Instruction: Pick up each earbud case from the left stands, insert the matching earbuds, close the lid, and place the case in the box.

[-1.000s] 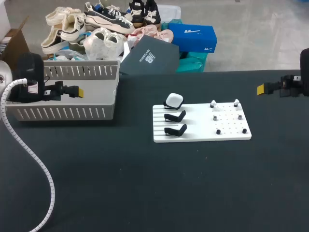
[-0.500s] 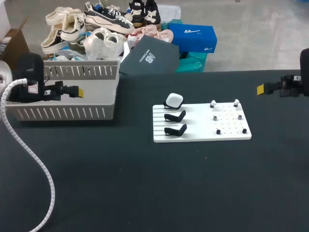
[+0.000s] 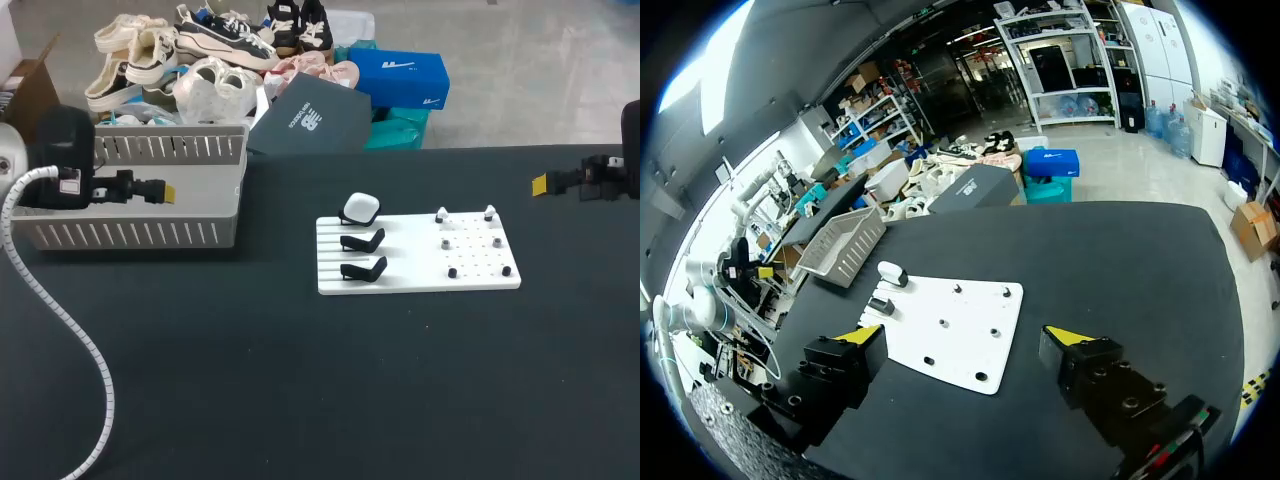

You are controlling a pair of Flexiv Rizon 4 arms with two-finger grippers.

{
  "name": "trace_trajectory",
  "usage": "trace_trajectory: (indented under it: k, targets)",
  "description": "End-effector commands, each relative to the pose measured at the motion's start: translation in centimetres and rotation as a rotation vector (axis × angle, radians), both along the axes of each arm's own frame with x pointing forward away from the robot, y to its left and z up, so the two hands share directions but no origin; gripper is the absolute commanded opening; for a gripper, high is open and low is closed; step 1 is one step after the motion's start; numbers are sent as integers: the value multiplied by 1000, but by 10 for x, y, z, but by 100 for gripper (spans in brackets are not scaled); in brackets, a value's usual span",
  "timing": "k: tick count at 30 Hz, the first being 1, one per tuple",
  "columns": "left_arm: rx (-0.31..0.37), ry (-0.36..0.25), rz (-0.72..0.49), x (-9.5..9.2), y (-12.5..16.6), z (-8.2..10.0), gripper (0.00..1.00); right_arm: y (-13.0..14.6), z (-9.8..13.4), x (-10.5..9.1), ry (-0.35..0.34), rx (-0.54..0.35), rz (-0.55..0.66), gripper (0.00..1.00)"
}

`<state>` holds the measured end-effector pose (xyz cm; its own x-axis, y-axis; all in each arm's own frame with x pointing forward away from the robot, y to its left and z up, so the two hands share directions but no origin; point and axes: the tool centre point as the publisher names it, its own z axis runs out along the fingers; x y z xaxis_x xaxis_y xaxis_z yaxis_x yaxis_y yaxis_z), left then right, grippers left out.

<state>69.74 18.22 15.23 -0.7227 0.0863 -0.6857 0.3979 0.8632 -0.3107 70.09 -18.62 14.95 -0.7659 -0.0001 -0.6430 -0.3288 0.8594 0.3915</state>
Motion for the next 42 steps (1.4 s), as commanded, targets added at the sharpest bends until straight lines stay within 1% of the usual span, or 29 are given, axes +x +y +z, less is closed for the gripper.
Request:
trace_trajectory:
  k: [1,4,6,12,13,17,18,23,26,28,32,38,40,42]
  targets:
    - [16,-37,-81,-2,-2,3,100,-1,0,1,1,2,4,100]
    - [26,-80,-152,-1,-8,8,100,-1,0,1,1,2,4,100]
    - [18,-107,-231,1,-12,12,100,-1,0,1,1,2,4,100]
    - [45,-219,-432,9,-26,20,100,-1,0,1,1,2,4,100]
    - [43,-244,-493,11,-30,21,100,-1,0,1,1,2,4,100]
    - [42,-288,-632,20,-41,22,100,-1,0,1,1,2,4,100]
    - [41,-290,-651,23,-44,22,100,-1,0,1,1,2,4,100]
    - [52,-343,-766,41,-59,20,100,-1,0,1,1,2,4,100]
    - [57,-354,-823,53,-69,17,100,-1,0,1,1,2,4,100]
    - [79,-368,-862,61,-78,15,100,-1,0,1,1,2,4,100]
    - [94,-379,-935,75,-96,8,100,-1,0,1,1,2,4,100]
    - [97,-383,-1023,91,-127,-9,100,-1,0,1,1,2,4,100]
    - [79,-365,-1032,96,-137,-15,100,-1,0,1,1,2,4,100]
    - [87,-365,-1051,100,-147,-22,100,-1,0,1,1,2,4,100]
